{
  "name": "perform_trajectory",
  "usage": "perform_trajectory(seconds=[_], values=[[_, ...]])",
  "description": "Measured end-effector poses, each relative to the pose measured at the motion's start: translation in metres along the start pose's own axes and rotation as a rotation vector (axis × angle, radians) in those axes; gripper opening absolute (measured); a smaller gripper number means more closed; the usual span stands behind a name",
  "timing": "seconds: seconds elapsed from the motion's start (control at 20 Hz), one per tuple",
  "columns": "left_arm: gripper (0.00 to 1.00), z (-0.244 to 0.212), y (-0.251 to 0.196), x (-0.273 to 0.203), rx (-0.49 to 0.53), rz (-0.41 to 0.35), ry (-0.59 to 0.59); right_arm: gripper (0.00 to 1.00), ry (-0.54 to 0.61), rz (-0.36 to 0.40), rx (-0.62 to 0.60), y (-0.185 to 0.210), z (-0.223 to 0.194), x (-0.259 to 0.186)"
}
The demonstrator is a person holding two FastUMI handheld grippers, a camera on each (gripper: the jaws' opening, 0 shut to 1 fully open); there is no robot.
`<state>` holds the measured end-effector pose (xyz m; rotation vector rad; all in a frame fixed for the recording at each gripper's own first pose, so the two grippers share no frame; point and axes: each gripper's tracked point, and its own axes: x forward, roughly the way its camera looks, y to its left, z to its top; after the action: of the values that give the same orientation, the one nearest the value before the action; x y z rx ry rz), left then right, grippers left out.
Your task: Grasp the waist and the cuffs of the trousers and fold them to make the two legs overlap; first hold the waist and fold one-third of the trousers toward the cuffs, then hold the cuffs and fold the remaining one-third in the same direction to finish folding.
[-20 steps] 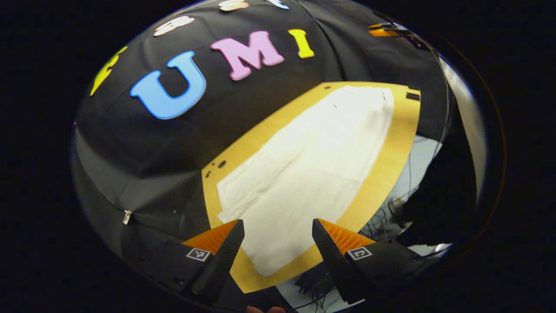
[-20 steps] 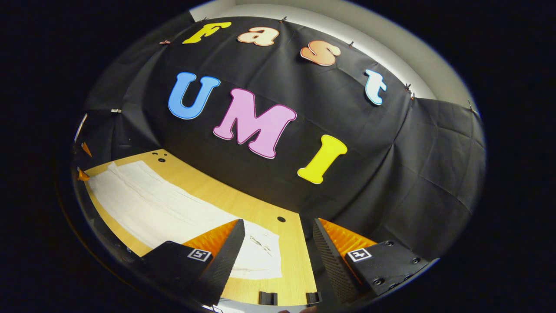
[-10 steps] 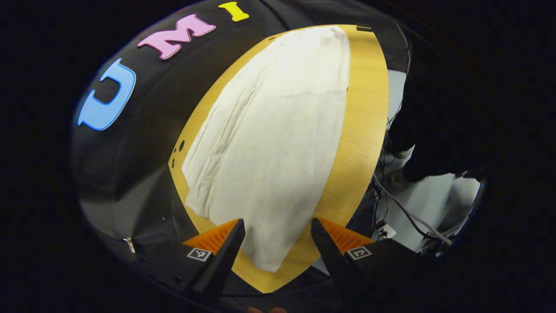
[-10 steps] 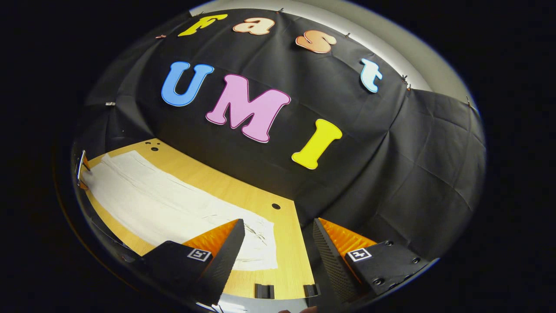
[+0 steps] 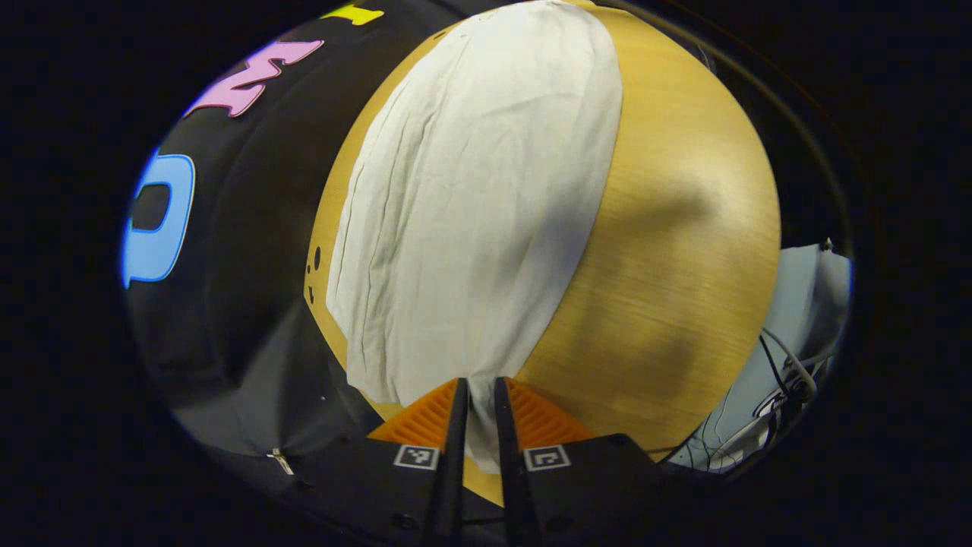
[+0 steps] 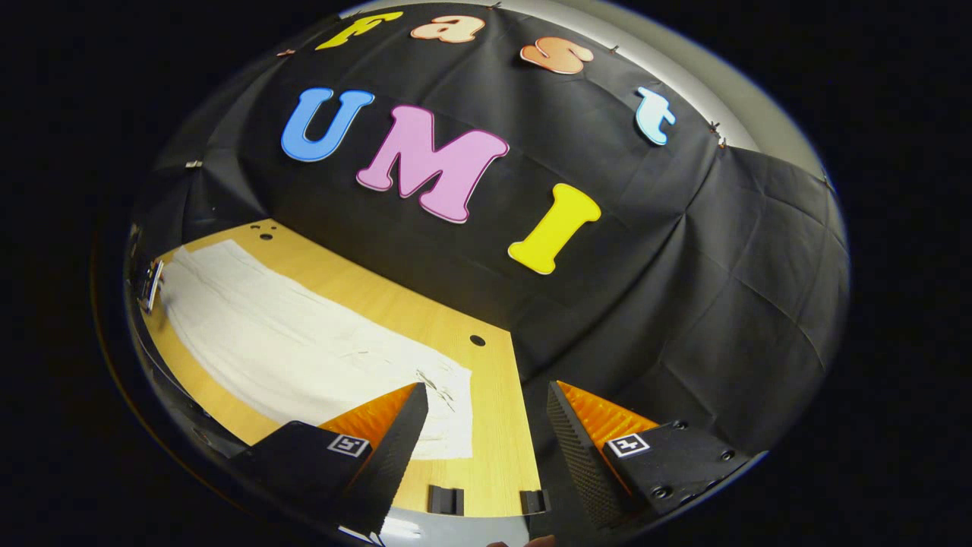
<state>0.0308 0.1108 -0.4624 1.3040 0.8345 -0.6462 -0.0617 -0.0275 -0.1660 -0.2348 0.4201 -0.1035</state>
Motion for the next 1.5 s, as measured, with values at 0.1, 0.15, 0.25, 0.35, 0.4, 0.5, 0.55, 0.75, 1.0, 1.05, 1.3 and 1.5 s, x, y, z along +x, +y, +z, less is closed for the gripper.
perform_trajectory(seconds=[0.1, 0.15, 0.25, 0.35, 0.4, 0.5, 0.55, 0.75, 1.0, 1.05, 1.3, 1.5], values=[[0.1, 0.0, 0.002, 0.002, 0.005, -0.023, 0.022, 0.97, 0.037, 0.03, -0.071, 0.0, -0.023, 0.009], [0.07, 0.001, 0.0, 0.002, -0.005, -0.043, 0.027, 0.97, 0.057, 0.054, -0.115, 0.0, -0.036, 0.014], [0.06, -0.001, 0.003, 0.002, -0.022, -0.066, 0.057, 0.97, 0.095, 0.116, -0.218, 0.006, -0.063, 0.03], [0.06, 0.0, 0.003, 0.001, -0.02, -0.083, 0.082, 0.97, 0.136, 0.216, -0.336, 0.022, -0.098, 0.044], [0.06, 0.001, 0.003, 0.002, -0.02, -0.082, 0.086, 0.97, 0.151, 0.268, -0.409, 0.032, -0.113, 0.051], [0.06, 0.001, 0.004, 0.002, -0.022, -0.077, 0.087, 0.97, 0.172, 0.36, -0.55, 0.047, -0.145, 0.065], [0.06, 0.001, 0.003, 0.003, -0.024, -0.076, 0.087, 0.97, 0.184, 0.4, -0.598, 0.053, -0.161, 0.073], [0.06, 0.001, 0.004, 0.003, -0.024, -0.078, 0.096, 0.97, 0.203, 0.485, -0.711, 0.063, -0.2, 0.106], [0.06, 0.0, 0.004, 0.003, -0.011, -0.075, 0.092, 0.97, 0.206, 0.582, -0.822, 0.074, -0.22, 0.146], [0.06, 0.001, 0.003, 0.003, -0.012, -0.079, 0.092, 0.97, 0.203, 0.604, -0.842, 0.076, -0.221, 0.152], [0.06, 0.0, 0.004, 0.003, -0.018, -0.081, 0.099, 0.97, 0.173, 0.683, -0.944, 0.087, -0.23, 0.175], [0.06, 0.0, 0.004, 0.004, -0.013, -0.073, 0.088, 0.89, 0.249, 0.817, -0.934, 0.096, -0.241, 0.173]])
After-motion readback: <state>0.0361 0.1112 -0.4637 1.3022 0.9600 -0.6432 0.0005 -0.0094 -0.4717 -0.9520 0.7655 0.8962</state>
